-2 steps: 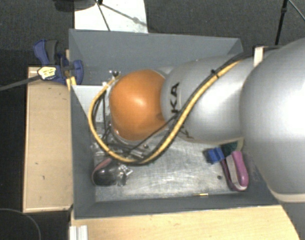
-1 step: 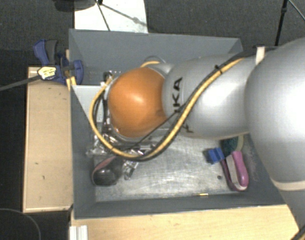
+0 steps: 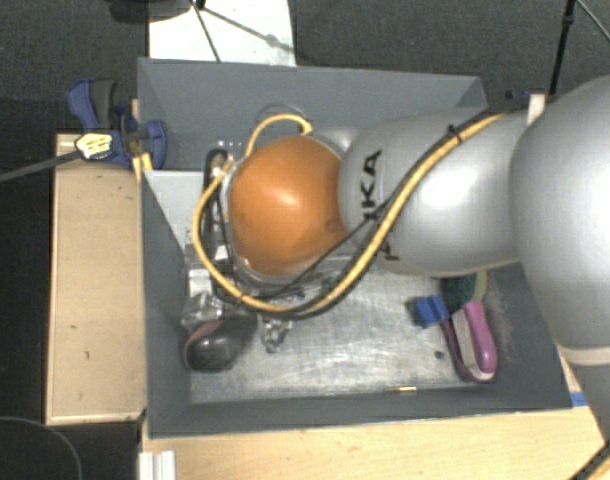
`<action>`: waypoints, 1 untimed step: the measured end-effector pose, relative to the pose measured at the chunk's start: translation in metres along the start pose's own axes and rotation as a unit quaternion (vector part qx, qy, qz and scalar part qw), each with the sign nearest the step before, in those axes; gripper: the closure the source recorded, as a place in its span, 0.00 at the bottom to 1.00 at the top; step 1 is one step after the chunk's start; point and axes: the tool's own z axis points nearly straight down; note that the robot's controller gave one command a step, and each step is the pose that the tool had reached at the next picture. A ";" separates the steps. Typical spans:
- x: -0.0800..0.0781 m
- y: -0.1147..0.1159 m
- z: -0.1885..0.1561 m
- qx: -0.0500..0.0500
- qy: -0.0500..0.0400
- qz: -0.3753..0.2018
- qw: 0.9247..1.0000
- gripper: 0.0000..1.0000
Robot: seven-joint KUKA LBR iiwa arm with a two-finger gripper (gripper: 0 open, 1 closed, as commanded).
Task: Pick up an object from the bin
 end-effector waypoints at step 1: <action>-0.010 -0.019 0.053 0.001 -0.001 -0.101 0.995 0.00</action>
Offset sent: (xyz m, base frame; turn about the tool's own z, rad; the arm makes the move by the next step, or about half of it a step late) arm 0.0204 0.0034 -0.0531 -0.2053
